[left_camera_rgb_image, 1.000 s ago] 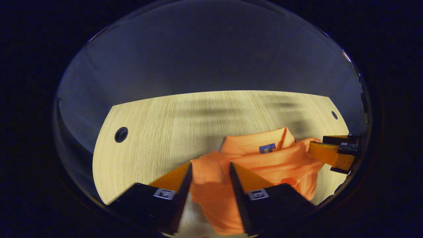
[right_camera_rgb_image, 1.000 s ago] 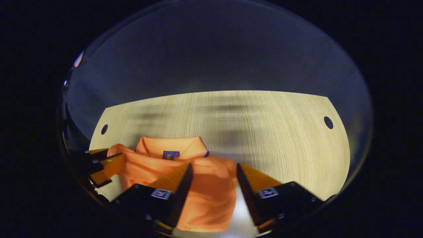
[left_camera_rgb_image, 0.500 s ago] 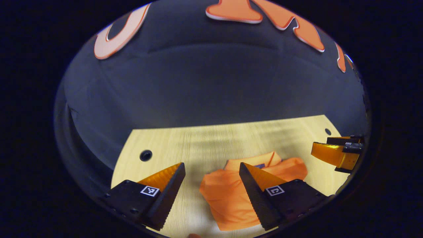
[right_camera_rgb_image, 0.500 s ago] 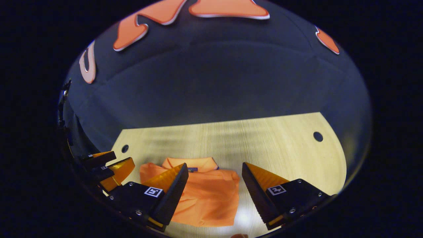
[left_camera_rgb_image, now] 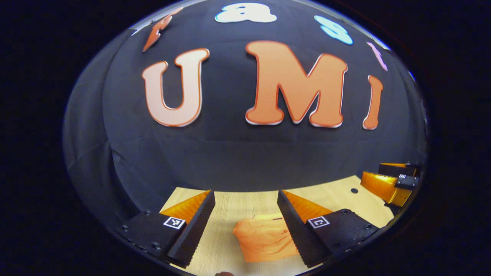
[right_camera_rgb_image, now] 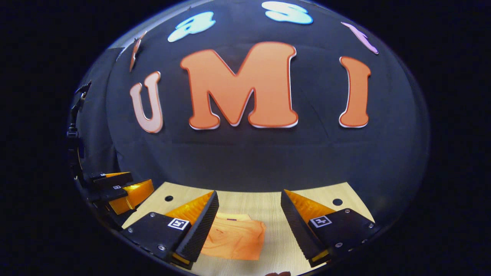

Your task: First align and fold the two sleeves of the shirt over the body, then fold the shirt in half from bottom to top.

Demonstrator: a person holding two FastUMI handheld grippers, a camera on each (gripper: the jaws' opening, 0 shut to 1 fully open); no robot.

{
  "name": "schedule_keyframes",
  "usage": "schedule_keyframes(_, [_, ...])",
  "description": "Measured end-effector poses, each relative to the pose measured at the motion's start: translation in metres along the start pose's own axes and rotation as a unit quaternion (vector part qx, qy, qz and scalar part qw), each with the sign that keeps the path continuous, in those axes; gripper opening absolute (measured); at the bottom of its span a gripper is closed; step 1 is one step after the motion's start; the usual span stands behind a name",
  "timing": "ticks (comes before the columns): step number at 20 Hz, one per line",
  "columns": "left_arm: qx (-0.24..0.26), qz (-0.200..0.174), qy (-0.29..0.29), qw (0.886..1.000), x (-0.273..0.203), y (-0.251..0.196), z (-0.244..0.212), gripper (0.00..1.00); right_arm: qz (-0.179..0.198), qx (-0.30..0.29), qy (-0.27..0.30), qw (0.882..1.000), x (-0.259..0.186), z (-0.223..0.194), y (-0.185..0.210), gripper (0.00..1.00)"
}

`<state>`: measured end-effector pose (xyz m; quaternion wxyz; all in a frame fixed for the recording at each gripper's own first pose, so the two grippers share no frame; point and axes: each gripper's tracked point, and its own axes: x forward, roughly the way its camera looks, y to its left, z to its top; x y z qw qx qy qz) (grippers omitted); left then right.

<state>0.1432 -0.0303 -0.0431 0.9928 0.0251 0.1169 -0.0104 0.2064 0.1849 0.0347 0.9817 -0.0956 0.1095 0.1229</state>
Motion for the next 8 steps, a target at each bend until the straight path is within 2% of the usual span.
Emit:
schedule_keyframes(4, [-0.019, 0.013, -0.059, 0.998, -0.062, 0.003, 0.041, 1.00, 0.026, -0.018, -0.032, 0.999, -0.033, 0.008, 0.006, 0.98])
schedule_keyframes(8, [-0.024, 0.015, -0.079, 0.997, -0.082, 0.003, 0.052, 1.00, 0.040, -0.026, -0.067, 0.997, -0.067, 0.021, 0.021, 0.98])
